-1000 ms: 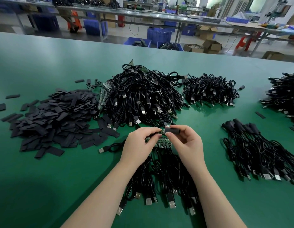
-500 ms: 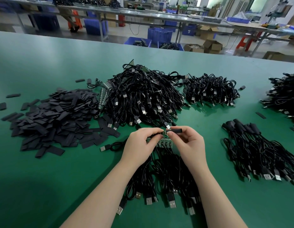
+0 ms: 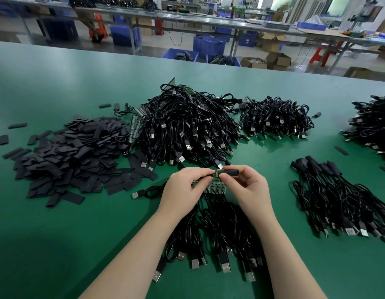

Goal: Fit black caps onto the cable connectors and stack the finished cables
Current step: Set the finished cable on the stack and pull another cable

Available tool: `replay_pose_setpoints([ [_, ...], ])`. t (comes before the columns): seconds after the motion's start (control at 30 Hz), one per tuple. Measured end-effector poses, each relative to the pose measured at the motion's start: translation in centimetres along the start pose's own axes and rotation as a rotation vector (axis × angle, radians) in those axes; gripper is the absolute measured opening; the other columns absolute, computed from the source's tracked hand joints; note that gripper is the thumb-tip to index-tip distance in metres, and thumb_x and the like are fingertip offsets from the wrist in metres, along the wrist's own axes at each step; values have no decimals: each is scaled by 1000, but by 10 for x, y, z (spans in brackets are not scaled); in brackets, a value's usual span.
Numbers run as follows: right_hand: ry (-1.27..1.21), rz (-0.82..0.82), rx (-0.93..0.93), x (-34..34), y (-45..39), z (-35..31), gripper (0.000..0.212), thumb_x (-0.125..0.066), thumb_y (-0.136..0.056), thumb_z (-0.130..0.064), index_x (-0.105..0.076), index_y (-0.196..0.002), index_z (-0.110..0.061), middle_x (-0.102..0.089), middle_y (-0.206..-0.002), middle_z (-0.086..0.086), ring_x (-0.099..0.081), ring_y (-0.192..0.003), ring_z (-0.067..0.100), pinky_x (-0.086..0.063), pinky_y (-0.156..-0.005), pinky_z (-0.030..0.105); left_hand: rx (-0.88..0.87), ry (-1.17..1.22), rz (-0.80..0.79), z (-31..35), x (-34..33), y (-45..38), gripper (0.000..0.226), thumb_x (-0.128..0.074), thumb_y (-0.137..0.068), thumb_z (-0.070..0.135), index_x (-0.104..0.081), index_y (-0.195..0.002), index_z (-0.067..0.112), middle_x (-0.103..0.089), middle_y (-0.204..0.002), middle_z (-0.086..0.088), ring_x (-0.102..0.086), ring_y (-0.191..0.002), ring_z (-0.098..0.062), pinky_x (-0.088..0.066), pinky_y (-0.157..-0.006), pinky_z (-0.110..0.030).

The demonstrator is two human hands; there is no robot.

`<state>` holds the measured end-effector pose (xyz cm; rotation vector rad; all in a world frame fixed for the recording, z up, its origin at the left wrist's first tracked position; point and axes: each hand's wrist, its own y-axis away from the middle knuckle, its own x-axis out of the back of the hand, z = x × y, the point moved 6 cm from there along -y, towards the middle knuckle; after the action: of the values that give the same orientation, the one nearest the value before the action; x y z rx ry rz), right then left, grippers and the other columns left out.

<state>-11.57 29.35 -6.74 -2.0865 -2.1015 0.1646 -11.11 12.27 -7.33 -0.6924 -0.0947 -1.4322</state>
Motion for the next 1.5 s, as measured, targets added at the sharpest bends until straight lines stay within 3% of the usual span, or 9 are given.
replay_pose_setpoints([
  [0.37,108,34,86,-2,5,-8,19,-77,-83,-5,-73,-93,-20,-76,-90,-10,-72,-84,8,-54,-77,16,2,13,0,1,-1,0,21,-69,-89,26,-74,-108,35,-68,-100,25,-61,-102,5,-51,-89,-24],
  [0.53,81,-9,35,-4,5,-5,18,-77,-83,-6,-73,-92,-21,-77,-89,-7,-73,-85,9,-53,-75,15,-2,18,-2,0,-1,0,21,-70,-88,27,-75,-107,33,-71,-102,19,-62,-101,4,-52,-88,-27],
  [0.7,23,-47,-18,-6,3,-2,17,-76,-84,-5,-74,-90,-21,-77,-87,-4,-72,-82,8,-52,-72,15,42,38,31,0,1,2,24,-73,-86,31,-72,-108,41,-70,-99,26,-62,-98,8,-54,-85,-25],
  [0.83,30,-45,-47,-7,4,0,16,-77,-84,-10,-74,-89,-25,-76,-82,-5,-71,-77,5,-51,-67,13,67,25,85,-2,5,3,16,-75,-82,35,-75,-98,37,-70,-91,26,-64,-90,7,-55,-78,-24],
  [1.03,-88,31,-158,-3,1,11,10,-75,-86,-13,-75,-91,-22,-73,-85,20,-71,-87,17,-57,-81,27,-1,22,-13,5,2,0,29,-73,-85,28,-69,-108,45,-68,-101,29,-62,-100,8,-51,-90,-21],
  [1.1,-130,8,-174,-6,2,10,12,-75,-85,-13,-77,-87,-25,-71,-83,21,-69,-82,19,-56,-74,22,-7,21,9,6,6,0,32,-71,-86,27,-66,-107,51,-67,-101,32,-61,-101,10,-51,-89,-19],
  [1.27,-155,-4,-167,-12,3,9,17,-74,-86,-9,-78,-87,-26,-66,-80,17,-68,-76,14,-52,-70,16,-83,-57,47,11,12,-2,15,-74,-84,29,-74,-96,36,-70,-93,26,-64,-92,5,-53,-82,-23],
  [1.4,-199,8,-193,-13,3,10,14,-71,-89,-8,-75,-91,-21,-61,-80,22,-72,-80,15,-52,-67,15,-171,-175,123,20,13,1,14,-74,-83,28,-76,-97,29,-72,-92,20,-61,-94,2,-47,-84,-21],
  [1.5,-231,6,-205,-15,4,9,14,-70,-89,-8,-76,-90,-20,-68,-80,18,-75,-81,17,-52,-67,14,-199,-178,132,23,13,2,14,-69,-85,30,-76,-97,28,-72,-93,18,-62,-94,1,-49,-85,-27],
])
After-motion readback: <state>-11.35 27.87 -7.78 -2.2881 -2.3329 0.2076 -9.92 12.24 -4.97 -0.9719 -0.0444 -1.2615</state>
